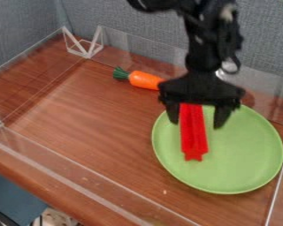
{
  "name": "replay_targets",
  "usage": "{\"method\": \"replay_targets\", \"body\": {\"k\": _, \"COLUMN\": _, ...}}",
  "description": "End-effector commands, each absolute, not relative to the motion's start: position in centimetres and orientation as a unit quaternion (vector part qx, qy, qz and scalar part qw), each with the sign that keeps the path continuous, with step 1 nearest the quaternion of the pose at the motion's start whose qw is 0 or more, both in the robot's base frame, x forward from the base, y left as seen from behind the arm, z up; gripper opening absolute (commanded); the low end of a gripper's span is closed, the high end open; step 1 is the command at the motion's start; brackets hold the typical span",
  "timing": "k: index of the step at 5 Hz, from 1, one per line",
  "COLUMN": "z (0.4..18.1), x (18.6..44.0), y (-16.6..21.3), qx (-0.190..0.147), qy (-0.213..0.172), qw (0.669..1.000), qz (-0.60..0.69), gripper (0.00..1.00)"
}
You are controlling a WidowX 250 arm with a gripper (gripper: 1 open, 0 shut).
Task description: Put the red object on the green plate
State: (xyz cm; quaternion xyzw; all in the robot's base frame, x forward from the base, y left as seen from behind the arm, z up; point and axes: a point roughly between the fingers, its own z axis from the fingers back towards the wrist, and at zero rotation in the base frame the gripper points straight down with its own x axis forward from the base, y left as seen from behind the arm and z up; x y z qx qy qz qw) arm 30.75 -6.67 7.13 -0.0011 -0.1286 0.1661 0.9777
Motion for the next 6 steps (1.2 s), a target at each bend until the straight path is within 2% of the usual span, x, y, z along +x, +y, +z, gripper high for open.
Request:
{"method": "replay_targets", "body": {"k": 1, "z": 6.3, "x": 30.9, "y": -7.1, "qx": 0.003, "qy": -0.131, "qw": 0.978, "qz": 0.164, "gripper": 1.0}}
{"method": "replay_targets", "body": {"k": 2, "z": 4.7, "x": 30.7, "y": -7.0, "qx": 0.012, "qy": -0.118, "qw": 0.979, "qz": 0.168, "gripper": 1.0}}
{"method": "replay_targets", "body": {"k": 3, "z": 4.0, "x": 30.7, "y": -6.9, "qx": 0.016, "qy": -0.115, "qw": 0.979, "qz": 0.17, "gripper": 0.0}}
{"method": "replay_targets", "body": {"k": 5, "z": 6.2, "x": 30.6, "y": -6.8, "qx": 0.008, "qy": -0.122, "qw": 0.978, "qz": 0.167, "gripper": 0.0}}
{"method": "replay_targets", "body": {"k": 6, "z": 8.0, "x": 30.7, "y": -6.6, "qx": 0.0, "qy": -0.131, "qw": 0.977, "qz": 0.168, "gripper": 0.0}}
